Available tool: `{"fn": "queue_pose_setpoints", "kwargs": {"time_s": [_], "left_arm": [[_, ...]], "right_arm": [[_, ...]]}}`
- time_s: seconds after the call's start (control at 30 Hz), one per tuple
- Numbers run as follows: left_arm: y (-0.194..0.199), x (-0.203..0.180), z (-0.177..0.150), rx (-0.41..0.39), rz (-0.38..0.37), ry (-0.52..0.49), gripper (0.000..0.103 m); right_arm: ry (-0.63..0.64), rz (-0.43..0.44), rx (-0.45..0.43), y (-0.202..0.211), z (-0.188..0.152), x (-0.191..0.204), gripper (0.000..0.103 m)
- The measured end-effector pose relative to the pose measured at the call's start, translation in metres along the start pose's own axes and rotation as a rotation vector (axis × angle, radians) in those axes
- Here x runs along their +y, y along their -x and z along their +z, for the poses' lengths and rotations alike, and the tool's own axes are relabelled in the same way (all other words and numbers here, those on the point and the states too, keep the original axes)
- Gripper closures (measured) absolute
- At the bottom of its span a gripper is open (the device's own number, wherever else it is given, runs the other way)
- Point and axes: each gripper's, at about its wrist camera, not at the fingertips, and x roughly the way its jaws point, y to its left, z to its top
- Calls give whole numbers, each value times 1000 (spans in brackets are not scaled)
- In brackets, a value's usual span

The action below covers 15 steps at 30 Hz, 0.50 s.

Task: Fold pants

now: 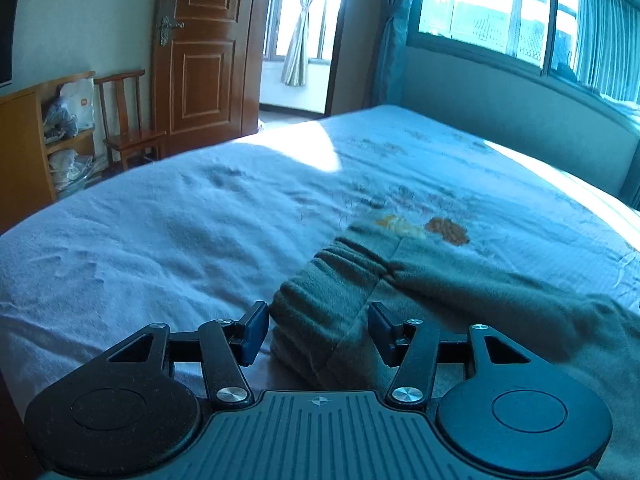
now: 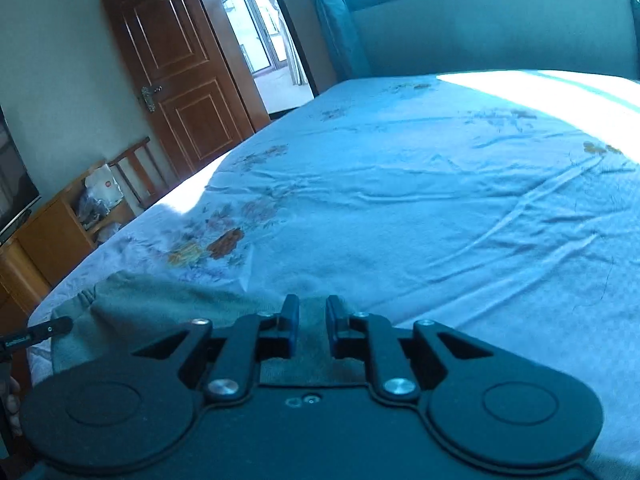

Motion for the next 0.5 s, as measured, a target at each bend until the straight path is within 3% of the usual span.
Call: {"fn": "queue_pose_setpoints", "kwargs": {"time_s": [0.03,0.1,0.17,0.27,0.4,0.5], "left_arm": [[-6,6,-6,18,-18,22,47],[-2,16,-7,25,-31,59,40],[11,18,-2,-4,-11,35,37],[28,16,2,-41,8,25,35],[48,5,5,-97,36,22,30],[57,-16,-1,-115,-13,0,23]], "right_arm": [[8,-72,61,-9,-10,-8,103],[-100,-78,2,11,-20,-35,103],[-170,-258,-122,61,-26,-59,100],[-275,-243,-223,130,-45,-103,98],[-425,-368,-342,224,-95,-152,92],[-538,-392,-414,278,-144,-179,92]]}}
